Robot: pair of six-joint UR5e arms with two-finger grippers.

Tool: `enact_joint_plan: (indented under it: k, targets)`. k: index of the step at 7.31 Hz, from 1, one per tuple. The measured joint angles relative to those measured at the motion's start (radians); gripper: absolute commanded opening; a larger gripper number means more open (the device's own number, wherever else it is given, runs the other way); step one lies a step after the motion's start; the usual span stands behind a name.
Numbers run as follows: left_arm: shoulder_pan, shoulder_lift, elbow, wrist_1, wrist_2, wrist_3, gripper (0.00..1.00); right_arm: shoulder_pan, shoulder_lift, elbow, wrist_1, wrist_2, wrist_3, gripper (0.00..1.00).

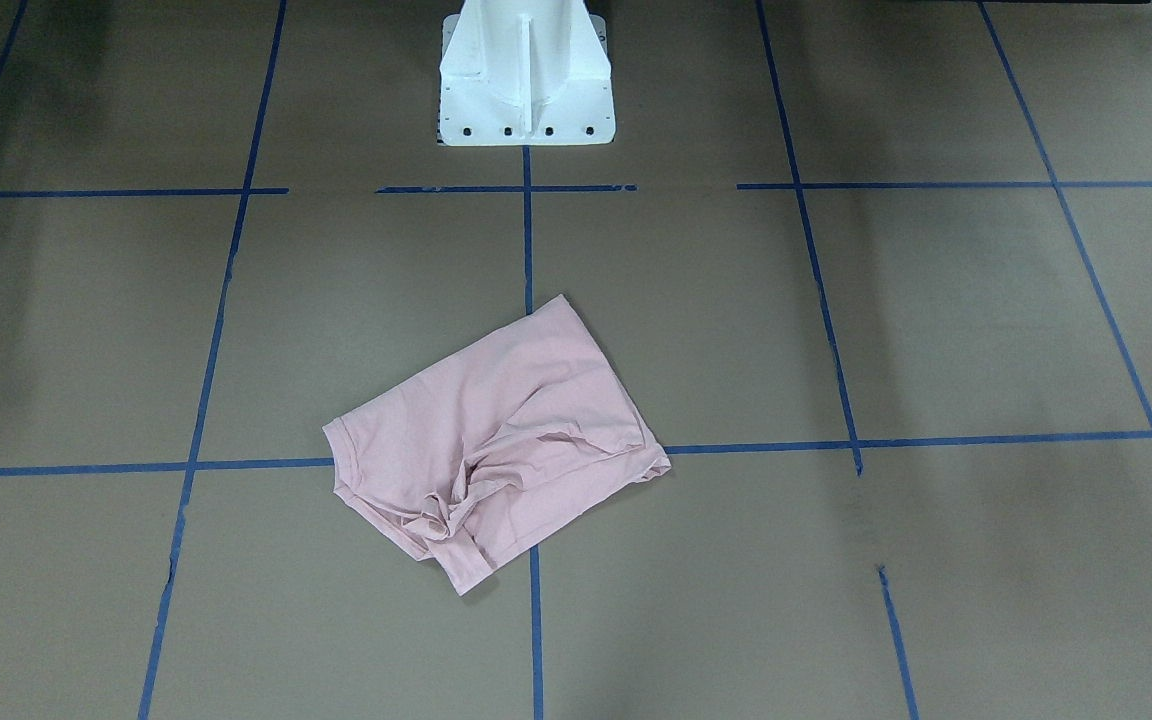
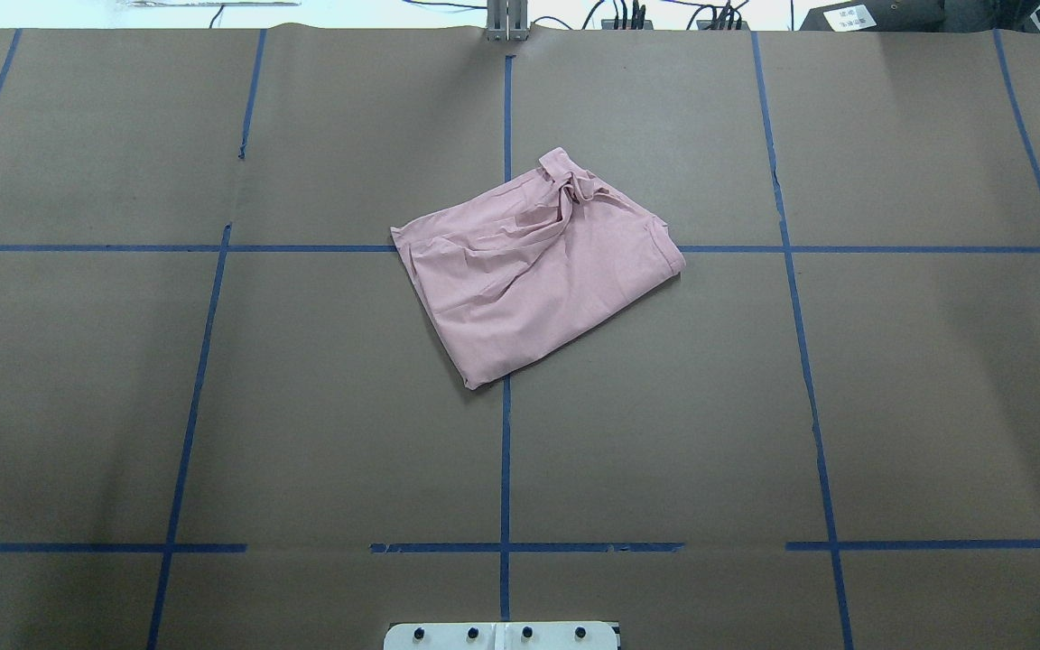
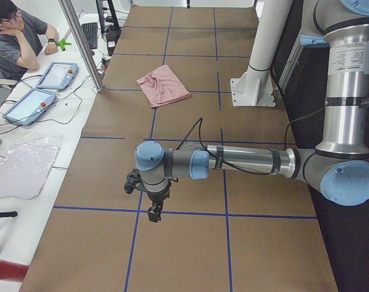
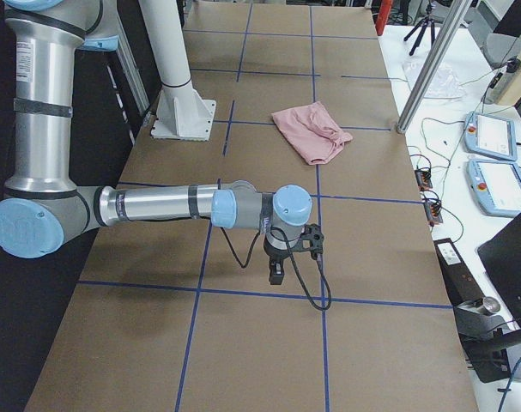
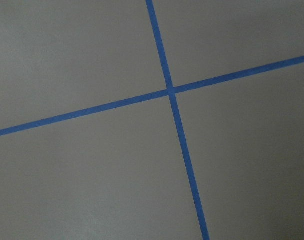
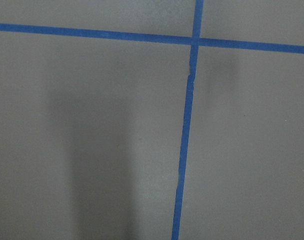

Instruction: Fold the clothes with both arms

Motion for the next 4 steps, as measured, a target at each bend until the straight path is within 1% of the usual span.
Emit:
enact_joint_plan:
  k: [1, 4]
  targets:
    - [-0.003, 0.0, 0.012, -0.001, -0.001, 0.006, 1.0, 0.002, -0.001, -0.01, 0.01, 0.0, -0.001, 1.0]
    - [-0.004, 0.0, 0.02, -0.004, -0.001, 0.008, 1.0, 0.021, 0.003, -0.088, 0.132, 0.0, 0.004, 1.0]
